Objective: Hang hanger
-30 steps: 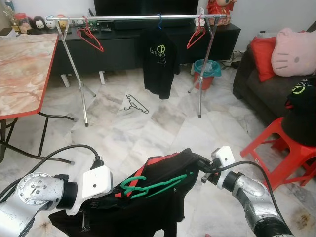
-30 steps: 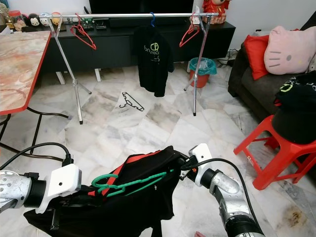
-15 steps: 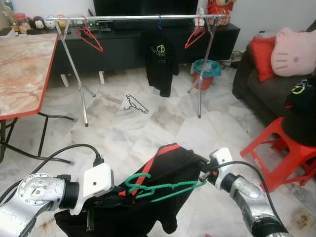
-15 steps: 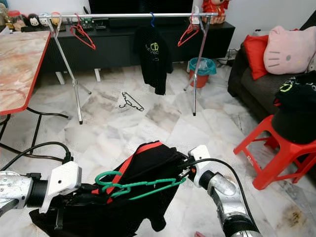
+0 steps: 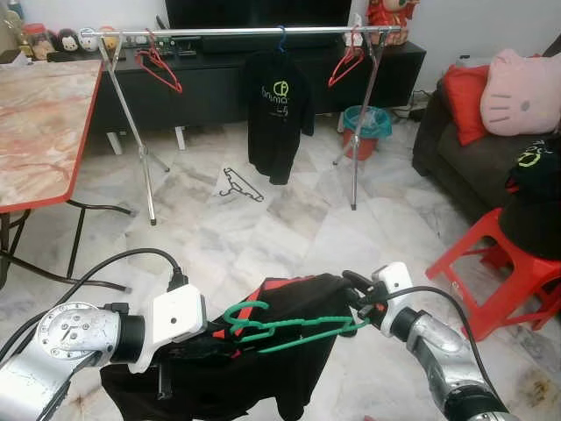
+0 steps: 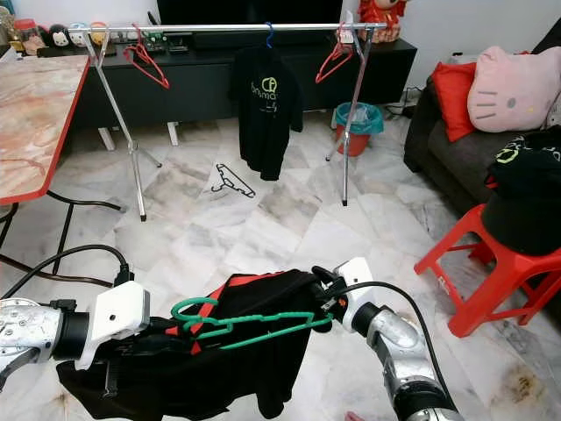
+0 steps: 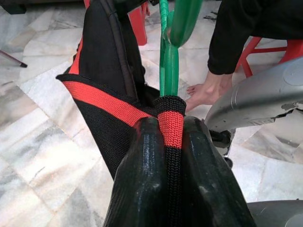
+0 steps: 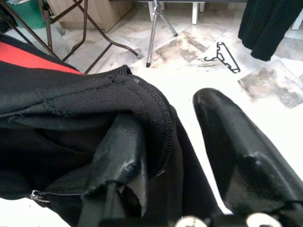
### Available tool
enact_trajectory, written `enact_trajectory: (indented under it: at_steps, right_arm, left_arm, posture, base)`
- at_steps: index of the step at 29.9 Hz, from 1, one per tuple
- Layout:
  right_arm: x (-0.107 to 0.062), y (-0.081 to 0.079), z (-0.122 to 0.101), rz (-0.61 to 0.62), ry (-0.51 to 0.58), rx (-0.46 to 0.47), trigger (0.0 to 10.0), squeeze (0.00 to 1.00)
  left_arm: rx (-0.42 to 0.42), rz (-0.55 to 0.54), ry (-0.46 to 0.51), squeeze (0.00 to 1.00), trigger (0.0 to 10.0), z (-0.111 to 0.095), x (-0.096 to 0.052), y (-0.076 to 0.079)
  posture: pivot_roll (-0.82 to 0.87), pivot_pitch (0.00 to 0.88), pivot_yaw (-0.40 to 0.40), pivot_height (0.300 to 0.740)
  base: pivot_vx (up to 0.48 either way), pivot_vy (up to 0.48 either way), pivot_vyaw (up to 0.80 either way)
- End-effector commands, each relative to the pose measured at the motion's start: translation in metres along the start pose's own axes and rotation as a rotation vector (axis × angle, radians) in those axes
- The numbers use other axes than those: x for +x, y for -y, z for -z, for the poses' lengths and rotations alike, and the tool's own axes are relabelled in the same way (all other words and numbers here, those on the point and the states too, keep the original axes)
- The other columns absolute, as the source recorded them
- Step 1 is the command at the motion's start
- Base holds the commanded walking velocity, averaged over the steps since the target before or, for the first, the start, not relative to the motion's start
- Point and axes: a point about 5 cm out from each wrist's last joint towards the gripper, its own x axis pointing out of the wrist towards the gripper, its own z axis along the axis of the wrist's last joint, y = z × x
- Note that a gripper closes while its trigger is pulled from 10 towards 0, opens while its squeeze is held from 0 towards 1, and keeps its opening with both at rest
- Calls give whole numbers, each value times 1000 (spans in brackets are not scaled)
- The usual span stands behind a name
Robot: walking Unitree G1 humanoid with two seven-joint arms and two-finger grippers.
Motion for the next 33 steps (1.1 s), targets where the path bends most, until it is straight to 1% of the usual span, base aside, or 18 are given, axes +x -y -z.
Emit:
enact_trajectory:
  at_steps: [1, 2, 6, 7, 9, 11, 14, 20, 21, 23, 24, 26, 28, 29, 30, 31, 33]
  right_arm:
    - [-3, 9, -6, 56, 39, 20, 10000, 827]
    - [-3, 11, -7, 72, 37, 21, 10000, 0]
    - [-2, 10, -5, 50, 7, 17, 10000, 0]
    - [-2, 9, -5, 38, 5, 14, 10000, 1000]
    - [-3, 6, -3, -12, -6, -3, 10000, 1000]
    - [-4, 6, -2, -23, -21, -13, 10000, 1000]
    - [-9, 4, 3, -93, -89, -75, 10000, 1000]
    - [-11, 5, 3, -140, -109, -72, 10000, 1000]
    - [-12, 5, 3, -162, -115, -69, 10000, 0]
    - [-14, 4, 4, -193, -124, -67, 10000, 0]
    - [-16, 1, 6, -244, -142, -62, 10000, 0]
    - [-19, -1, 9, -290, -163, -61, 10000, 0]
    - [-20, -2, 10, -308, -172, -62, 10000, 0]
    - [-22, -2, 11, -326, -183, -65, 10000, 698]
    - [-23, -2, 11, -337, -191, -67, 10000, 902]
    - [-26, -1, 10, -360, -192, -49, 10000, 1000]
    - [-28, 1, 9, -371, -195, -46, 10000, 1000]
  left_arm:
    - [15, -3, -48, 0, 10000, 4, -3, -2]
    - [11, 8, -44, 0, 10000, 4, -2, 0]
    - [13, 25, -56, 0, 10000, 5, -1, 2]
    - [11, 26, -58, 0, 10000, 5, -1, 2]
    - [13, 31, -63, 0, 10000, 5, -1, 3]
    - [12, 34, -65, 0, 10000, 6, -1, 3]
    - [14, 39, -73, 0, 10000, 6, -1, 4]
    - [14, 30, -67, 0, 10000, 6, 0, 3]
    - [14, 23, -64, 0, 10000, 6, 0, 2]
    - [13, 18, -62, 0, 10000, 6, 0, 1]
    - [11, 18, -61, 0, 10000, 6, 0, 1]
    - [9, 19, -62, 0, 10000, 6, -1, 2]
    - [9, 20, -64, 0, 10000, 6, -1, 2]
    - [9, 20, -66, 0, 10000, 6, -1, 2]
    - [9, 21, -67, 0, 10000, 6, -1, 2]
    - [11, 23, -69, 0, 10000, 7, -1, 2]
    - [13, 25, -69, 0, 10000, 6, -1, 2]
  posture:
    - [27, 0, -64, 736]
    - [27, 0, -64, 736]
    - [27, 0, -64, 736]
    - [27, 0, -64, 736]
    - [27, 0, -64, 736]
    - [26, 0, -63, 736]
    - [25, 0, -63, 736]
    - [25, 0, -63, 736]
    - [25, 0, -62, 736]
    - [25, 0, -62, 736]
    - [27, 0, -61, 736]
    - [27, 0, -61, 736]
    - [27, 0, -61, 736]
    - [27, 0, -61, 736]
    - [27, 0, -61, 736]
    - [26, 0, -59, 736]
    - [23, 0, -57, 736]
  base:
    - [0, 0, 0]
    - [0, 0, 0]
    - [0, 0, 0]
    - [0, 0, 0]
    - [0, 0, 0]
    - [0, 0, 0]
    - [0, 0, 0]
    - [0, 0, 0]
    - [0, 0, 0]
    - [0, 0, 0]
    - [0, 0, 0]
    - [0, 0, 0]
    - [0, 0, 0]
    - [0, 0, 0]
    - [0, 0, 0]
    - [0, 0, 0]
    - [0, 0, 0]
